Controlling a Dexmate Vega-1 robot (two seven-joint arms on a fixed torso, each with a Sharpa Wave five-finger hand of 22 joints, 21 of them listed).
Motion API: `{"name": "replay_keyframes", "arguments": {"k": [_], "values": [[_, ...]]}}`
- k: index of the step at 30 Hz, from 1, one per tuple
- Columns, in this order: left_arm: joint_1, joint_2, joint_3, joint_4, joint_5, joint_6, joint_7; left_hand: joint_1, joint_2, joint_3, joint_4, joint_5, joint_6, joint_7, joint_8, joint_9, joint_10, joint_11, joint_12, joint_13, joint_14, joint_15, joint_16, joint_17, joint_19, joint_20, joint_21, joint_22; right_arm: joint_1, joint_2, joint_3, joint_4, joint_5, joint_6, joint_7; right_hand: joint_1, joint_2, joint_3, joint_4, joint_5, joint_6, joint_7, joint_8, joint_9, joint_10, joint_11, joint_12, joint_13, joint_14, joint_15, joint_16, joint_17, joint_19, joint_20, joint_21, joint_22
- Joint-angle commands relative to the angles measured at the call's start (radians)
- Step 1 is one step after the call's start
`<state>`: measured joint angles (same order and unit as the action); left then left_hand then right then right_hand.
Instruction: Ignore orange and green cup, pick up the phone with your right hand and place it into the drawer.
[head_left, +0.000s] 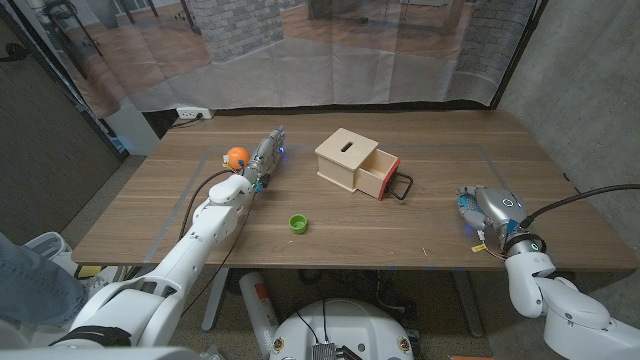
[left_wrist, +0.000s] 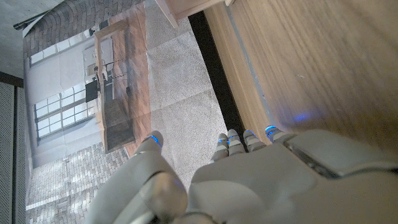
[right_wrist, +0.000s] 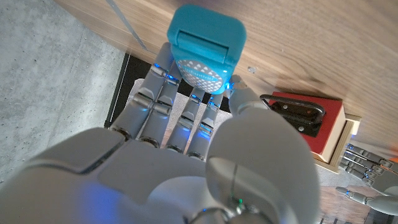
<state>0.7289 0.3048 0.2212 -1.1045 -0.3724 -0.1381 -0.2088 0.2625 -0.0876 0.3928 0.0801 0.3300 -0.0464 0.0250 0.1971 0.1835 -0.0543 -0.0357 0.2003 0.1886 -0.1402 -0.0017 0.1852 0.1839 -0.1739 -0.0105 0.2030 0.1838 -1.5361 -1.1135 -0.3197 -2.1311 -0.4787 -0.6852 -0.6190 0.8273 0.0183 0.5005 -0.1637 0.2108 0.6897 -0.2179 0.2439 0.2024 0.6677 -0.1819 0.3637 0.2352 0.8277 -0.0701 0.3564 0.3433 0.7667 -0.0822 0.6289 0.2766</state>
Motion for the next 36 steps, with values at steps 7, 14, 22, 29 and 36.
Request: {"name": "replay_keyframes", "arguments": {"k": [7, 14, 22, 29, 36], "values": [[0.014, 0.019, -0.009, -0.042, -0.004, 0.002, 0.005, 0.001, 0.007, -0.003, -0.001, 0.006, 0.002, 0.004, 0.003, 0.006, -0.004, 0.004, 0.005, 0.001, -0.009, 0.005, 0.003, 0.001, -0.044, -0.011, 0.000, 0.001, -0.007, -0.016, 0.032, -0.035, -0.015, -0.009, 0.004, 0.039, 0.029, -0.002, 0.010, -0.007, 0.017, 0.000, -0.002, 0.003, 0.002, -0.011, -0.004, 0.001, 0.034, -0.152, -0.005, 0.006, -0.016, -0.089, 0.010, 0.004], [0.025, 0.026, -0.012, -0.063, -0.006, 0.004, 0.011, 0.002, 0.008, -0.004, -0.001, 0.006, 0.002, 0.003, 0.003, 0.006, -0.004, 0.004, 0.004, 0.001, -0.008, 0.005, 0.003, 0.001, -0.044, -0.013, 0.000, 0.001, -0.010, -0.013, 0.045, -0.046, -0.025, 0.009, -0.007, 0.038, 0.027, -0.004, 0.013, -0.009, 0.023, 0.000, -0.002, 0.003, 0.007, -0.008, -0.003, 0.002, 0.029, -0.150, -0.011, 0.006, -0.025, -0.082, 0.014, 0.007], [0.029, 0.032, -0.012, -0.077, -0.007, 0.007, 0.015, 0.002, 0.009, -0.005, -0.001, 0.006, 0.004, 0.004, 0.004, 0.006, -0.004, 0.003, 0.004, 0.001, -0.008, 0.005, 0.003, 0.001, -0.044, -0.014, 0.000, 0.001, -0.007, -0.016, 0.047, -0.052, -0.053, 0.027, -0.007, 0.038, 0.030, -0.004, 0.015, -0.011, 0.019, -0.001, -0.006, 0.003, 0.008, -0.012, -0.003, 0.002, 0.027, -0.151, -0.014, 0.007, -0.030, -0.078, 0.017, 0.008], [0.025, 0.032, -0.009, -0.073, -0.009, 0.009, 0.013, 0.003, 0.009, -0.006, -0.001, 0.006, 0.003, 0.004, 0.003, 0.006, -0.005, 0.002, 0.004, 0.001, -0.009, 0.005, 0.003, 0.001, -0.044, -0.014, 0.000, 0.001, 0.002, -0.009, 0.049, -0.054, -0.063, 0.052, 0.002, 0.040, 0.031, -0.004, 0.015, -0.011, 0.019, -0.001, -0.007, 0.003, 0.010, -0.013, -0.003, 0.002, 0.029, -0.151, -0.015, 0.008, -0.034, -0.077, 0.020, 0.009], [0.020, 0.031, -0.007, -0.066, -0.008, 0.007, 0.010, 0.003, 0.010, -0.008, -0.001, 0.005, 0.003, 0.003, 0.003, 0.006, -0.006, 0.007, 0.004, 0.001, -0.009, 0.005, 0.003, 0.001, -0.045, -0.012, 0.000, 0.001, 0.035, 0.013, 0.035, -0.036, -0.080, 0.077, 0.006, 0.044, 0.032, -0.003, 0.014, -0.012, 0.024, 0.000, -0.007, 0.003, 0.014, -0.011, -0.002, 0.002, 0.031, -0.153, -0.017, 0.008, -0.034, -0.075, 0.024, 0.010]]}}
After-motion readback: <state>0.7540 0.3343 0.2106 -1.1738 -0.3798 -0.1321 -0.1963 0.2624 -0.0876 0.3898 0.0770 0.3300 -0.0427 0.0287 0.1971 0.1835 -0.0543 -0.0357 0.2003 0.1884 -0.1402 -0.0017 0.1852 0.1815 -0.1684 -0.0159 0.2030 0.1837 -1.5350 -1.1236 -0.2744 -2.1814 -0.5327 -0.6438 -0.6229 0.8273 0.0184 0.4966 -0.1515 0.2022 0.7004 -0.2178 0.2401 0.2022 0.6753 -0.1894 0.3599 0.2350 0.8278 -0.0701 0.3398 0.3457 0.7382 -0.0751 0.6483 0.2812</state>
